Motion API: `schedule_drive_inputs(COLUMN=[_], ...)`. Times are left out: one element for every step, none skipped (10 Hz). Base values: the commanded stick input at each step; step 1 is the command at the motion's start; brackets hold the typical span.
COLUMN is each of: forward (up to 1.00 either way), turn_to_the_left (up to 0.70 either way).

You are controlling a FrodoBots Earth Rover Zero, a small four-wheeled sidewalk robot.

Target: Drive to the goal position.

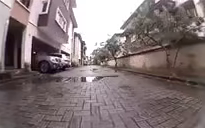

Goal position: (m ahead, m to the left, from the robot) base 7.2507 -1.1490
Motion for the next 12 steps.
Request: schedule_drive_inputs(forward=[0.50,0.50,0.50,0.50,0.50,0.50,0.50,0.50,0.50,0.50,0.50,0.50], turn_to_the_left=[0.00,0.00,0.00,0.00,0.00,0.00,0.00,0.00,0.00,0.00,0.00,0.00])
